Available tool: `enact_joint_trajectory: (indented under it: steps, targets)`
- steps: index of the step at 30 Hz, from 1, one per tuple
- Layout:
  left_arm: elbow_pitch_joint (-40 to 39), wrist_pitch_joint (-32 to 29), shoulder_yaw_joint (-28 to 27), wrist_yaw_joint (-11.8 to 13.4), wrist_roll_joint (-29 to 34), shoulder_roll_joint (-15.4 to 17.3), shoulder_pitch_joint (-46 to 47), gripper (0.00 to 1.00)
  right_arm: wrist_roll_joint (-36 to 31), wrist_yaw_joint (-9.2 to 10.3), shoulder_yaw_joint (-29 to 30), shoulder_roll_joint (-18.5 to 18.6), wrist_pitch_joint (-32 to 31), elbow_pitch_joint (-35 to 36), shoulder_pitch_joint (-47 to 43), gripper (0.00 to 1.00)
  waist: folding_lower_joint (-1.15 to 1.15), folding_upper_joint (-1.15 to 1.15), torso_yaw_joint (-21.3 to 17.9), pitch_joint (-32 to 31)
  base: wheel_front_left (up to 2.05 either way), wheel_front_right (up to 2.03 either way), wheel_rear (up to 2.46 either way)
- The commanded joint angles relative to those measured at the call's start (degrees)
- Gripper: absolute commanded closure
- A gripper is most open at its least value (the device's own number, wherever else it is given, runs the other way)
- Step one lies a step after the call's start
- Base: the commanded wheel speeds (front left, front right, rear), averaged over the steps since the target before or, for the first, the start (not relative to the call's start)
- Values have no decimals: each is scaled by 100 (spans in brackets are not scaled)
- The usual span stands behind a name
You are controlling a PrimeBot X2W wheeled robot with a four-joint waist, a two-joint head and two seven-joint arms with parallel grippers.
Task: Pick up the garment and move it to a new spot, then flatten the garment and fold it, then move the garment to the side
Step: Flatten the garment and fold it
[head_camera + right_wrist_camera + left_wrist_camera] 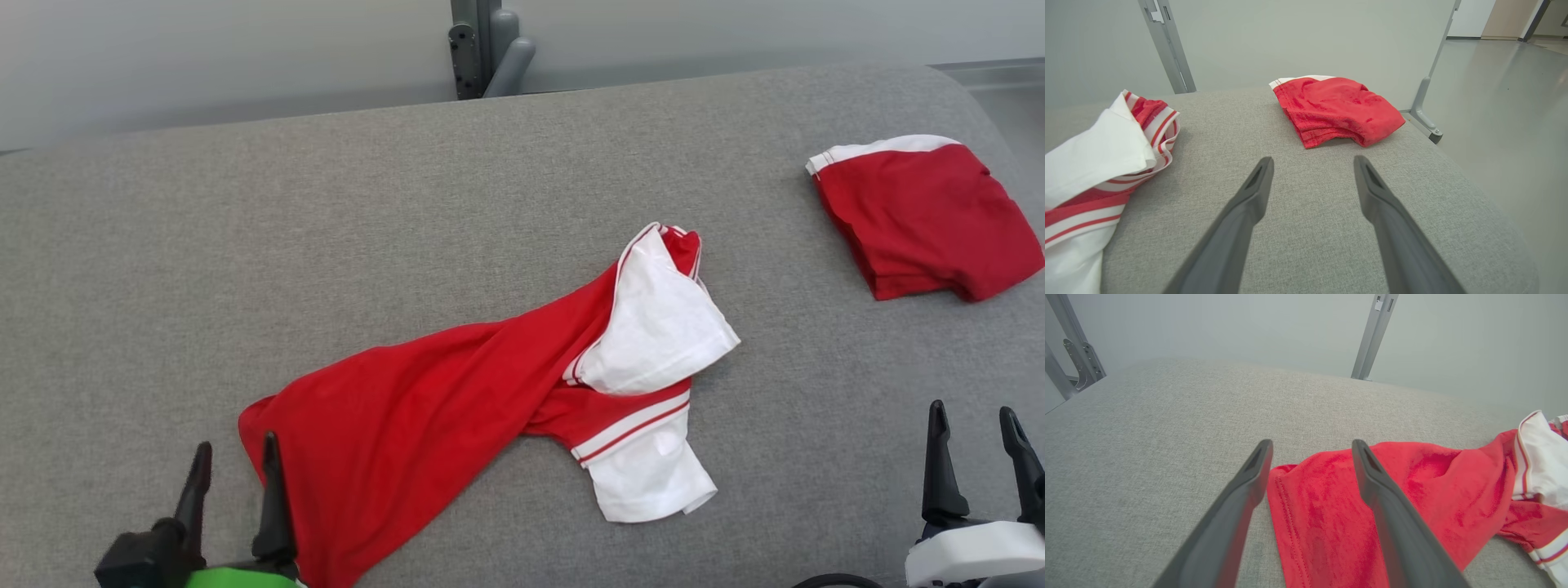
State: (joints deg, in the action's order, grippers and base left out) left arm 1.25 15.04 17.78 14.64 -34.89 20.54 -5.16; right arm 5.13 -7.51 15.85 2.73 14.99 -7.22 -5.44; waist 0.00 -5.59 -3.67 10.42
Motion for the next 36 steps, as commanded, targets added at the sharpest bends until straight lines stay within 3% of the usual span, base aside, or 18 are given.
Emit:
enact_joint_trajectory:
  steps: [1,4,5,8,13,19,27,36]
  targets:
    - [-21,12,-160,-166,336,-322,-294,0,23,4,-17,11,6,81,-80,0,0,0,167,-52,0,0,0]
    - [-35,15,-460,-516,919,-785,-469,0,5,5,-17,14,6,137,-136,0,0,0,321,-156,0,0,0]
    - [-35,15,-460,-516,919,-785,-469,0,5,5,-17,14,6,137,-136,0,0,0,321,-156,0,0,0]
    - [55,14,-755,-884,1338,-1183,-785,0,-4,5,-38,14,6,79,-255,0,0,0,512,-382,0,0,0]
    - [199,16,-1099,-1361,1820,-1533,-1058,0,-41,5,-177,10,6,46,-264,0,0,0,797,-558,0,0,0]
    - [363,15,-1354,-1715,2026,-1695,-1176,0,-68,5,-462,16,6,13,-118,0,0,0,937,-646,0,0,0]
    - [605,16,-1285,-1889,2181,-1731,-1011,0,-262,5,-1181,16,4,-537,357,0,0,0,963,-536,0,0,0]
    - [1207,-1052,-808,-2125,1834,-1639,24,0,-407,5,-1562,364,-581,-1539,1808,0,0,0,1127,276,0,0,0]
